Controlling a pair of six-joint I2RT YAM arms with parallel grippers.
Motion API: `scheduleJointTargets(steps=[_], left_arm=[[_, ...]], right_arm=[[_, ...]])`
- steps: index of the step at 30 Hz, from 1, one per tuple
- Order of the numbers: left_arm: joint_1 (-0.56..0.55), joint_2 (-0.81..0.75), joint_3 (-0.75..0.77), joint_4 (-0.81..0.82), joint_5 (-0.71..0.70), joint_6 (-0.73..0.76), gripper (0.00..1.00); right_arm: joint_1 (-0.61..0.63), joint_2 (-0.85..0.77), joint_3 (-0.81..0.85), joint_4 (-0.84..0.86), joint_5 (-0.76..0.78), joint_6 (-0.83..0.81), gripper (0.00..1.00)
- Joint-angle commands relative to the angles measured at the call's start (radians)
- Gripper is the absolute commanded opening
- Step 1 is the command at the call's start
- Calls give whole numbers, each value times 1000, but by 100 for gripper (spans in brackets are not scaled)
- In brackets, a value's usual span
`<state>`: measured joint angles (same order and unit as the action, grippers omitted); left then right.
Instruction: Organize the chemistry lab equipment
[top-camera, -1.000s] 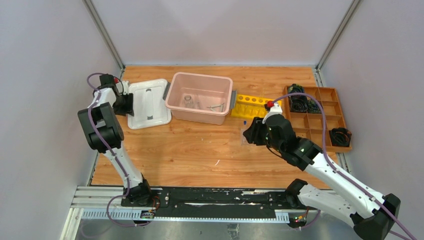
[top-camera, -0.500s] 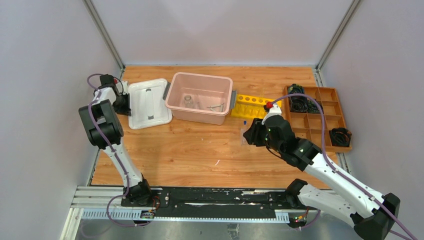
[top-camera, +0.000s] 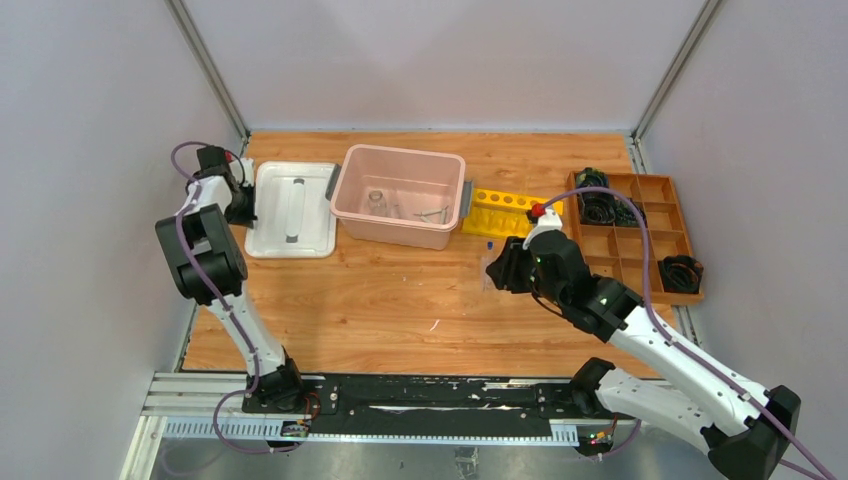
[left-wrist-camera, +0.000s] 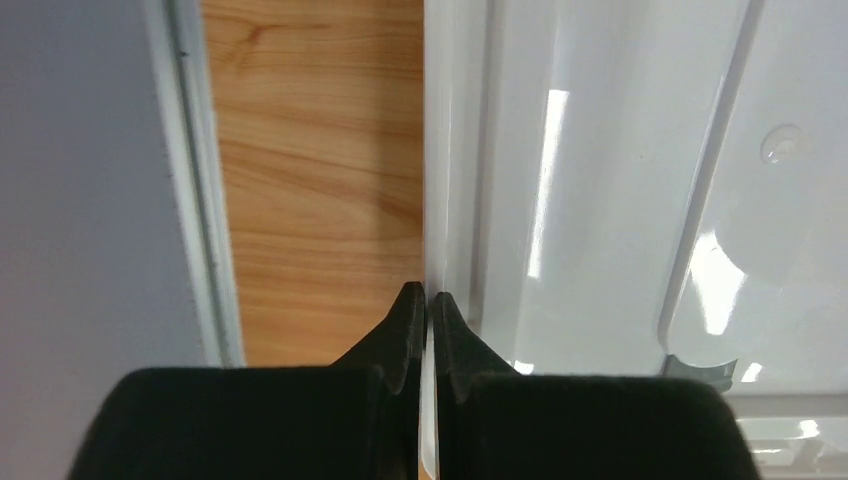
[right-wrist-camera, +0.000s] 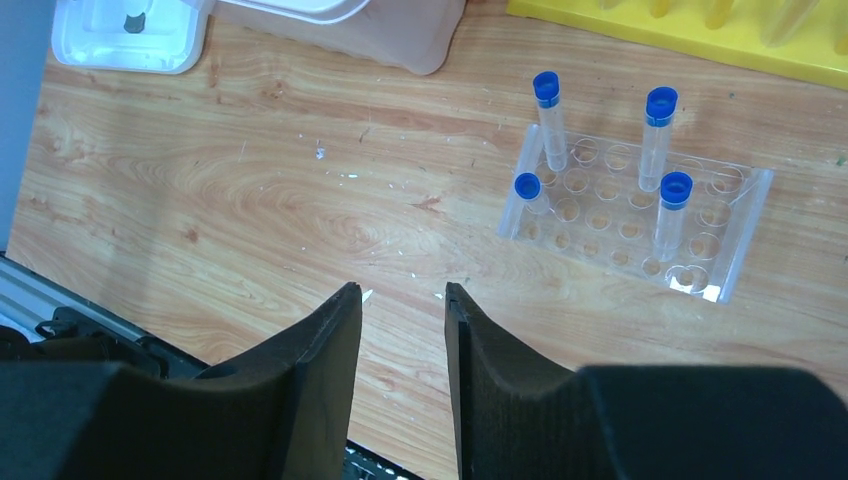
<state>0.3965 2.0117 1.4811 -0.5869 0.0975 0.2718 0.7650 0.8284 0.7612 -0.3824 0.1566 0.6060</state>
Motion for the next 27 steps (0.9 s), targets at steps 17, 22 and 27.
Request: scheduleJointTargets(steps=[17, 22, 27], left_arm=[[-338, -605, -293, 508, -448, 649, 0], [-369, -709, -376, 629, -425, 875, 0], [-386, -800, -443, 710, -385, 992, 0]], right_arm=[[51, 55, 151, 18, -115, 20, 41], [51, 113, 202, 29, -141, 47, 42], [51, 220, 313, 31, -212, 58, 48]])
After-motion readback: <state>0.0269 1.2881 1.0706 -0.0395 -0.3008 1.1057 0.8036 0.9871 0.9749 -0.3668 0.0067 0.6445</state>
